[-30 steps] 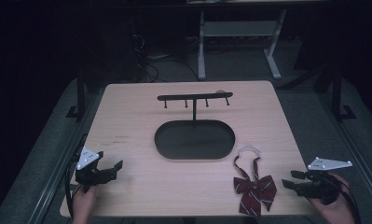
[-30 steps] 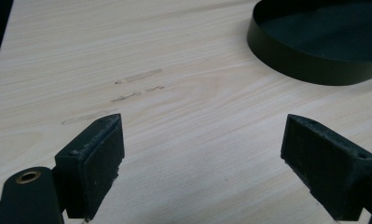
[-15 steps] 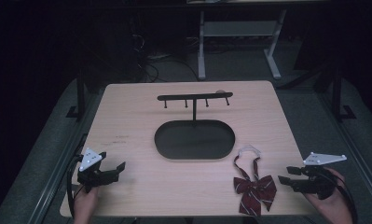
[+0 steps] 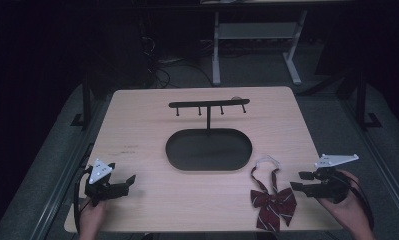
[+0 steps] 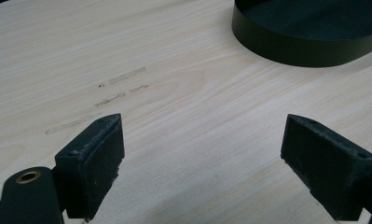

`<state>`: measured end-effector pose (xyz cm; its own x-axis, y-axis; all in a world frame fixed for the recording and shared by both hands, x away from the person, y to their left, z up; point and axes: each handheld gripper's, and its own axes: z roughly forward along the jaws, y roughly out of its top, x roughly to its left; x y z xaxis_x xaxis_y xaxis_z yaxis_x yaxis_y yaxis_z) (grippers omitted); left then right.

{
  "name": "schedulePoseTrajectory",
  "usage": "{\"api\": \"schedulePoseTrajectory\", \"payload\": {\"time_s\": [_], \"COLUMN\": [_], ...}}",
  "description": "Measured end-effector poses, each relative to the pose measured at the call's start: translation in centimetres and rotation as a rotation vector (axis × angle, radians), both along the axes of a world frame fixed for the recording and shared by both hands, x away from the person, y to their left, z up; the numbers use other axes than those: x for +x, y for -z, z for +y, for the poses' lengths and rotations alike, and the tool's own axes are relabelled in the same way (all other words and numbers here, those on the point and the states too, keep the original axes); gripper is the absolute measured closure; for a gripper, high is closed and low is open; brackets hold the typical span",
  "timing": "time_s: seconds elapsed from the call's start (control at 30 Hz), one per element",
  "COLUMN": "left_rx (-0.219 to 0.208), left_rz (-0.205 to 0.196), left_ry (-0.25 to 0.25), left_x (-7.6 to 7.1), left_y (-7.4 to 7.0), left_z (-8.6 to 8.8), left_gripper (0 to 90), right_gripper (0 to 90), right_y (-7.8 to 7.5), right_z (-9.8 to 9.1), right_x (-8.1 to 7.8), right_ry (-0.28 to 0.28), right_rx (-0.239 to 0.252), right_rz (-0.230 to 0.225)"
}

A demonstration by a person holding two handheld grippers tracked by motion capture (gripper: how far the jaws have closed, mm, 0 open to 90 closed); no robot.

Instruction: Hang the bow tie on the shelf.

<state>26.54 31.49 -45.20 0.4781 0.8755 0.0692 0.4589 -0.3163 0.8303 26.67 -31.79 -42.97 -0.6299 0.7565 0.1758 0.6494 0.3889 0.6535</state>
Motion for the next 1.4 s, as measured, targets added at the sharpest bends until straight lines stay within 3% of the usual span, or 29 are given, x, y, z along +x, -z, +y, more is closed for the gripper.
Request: {"api": "schedulePoseTrajectory", "payload": {"time_s": [0.3, 0.6, 0.8, 1.2, 1.4], "left_rx": [0.003, 0.01, 0.002, 0.009, 0.004], "left_rz": [-0.02, -0.02, -0.021, -0.019, -0.015], "left_ry": [-0.036, -0.014, -0.02, -0.017, -0.017], "left_x": [0.0, 0.1, 0.0, 0.1, 0.1], "left_y": [-0.2, -0.2, -0.2, -0.2, -0.2], "left_z": [0.3, 0.3, 0.2, 0.2, 0.2], "left_gripper": [13.1, 13.1, 13.0, 13.0, 13.0], "right_gripper": [44.8, 46.1, 48.5, 49.8, 54.6], "right_y": [-0.1, -0.8, -1.0, -0.6, -0.3], "right_z": [1.3, 3.1, 3.5, 4.3, 4.8], "right_x": [1.6, 4.1, 5.8, 8.4, 9.5], "right_ry": [-0.007, -0.022, -0.024, -0.017, -0.011], "right_rx": [-0.04, -0.088, -0.095, -0.139, -0.174], "right_rz": [0.029, 0.053, 0.109, 0.156, 0.175]}}
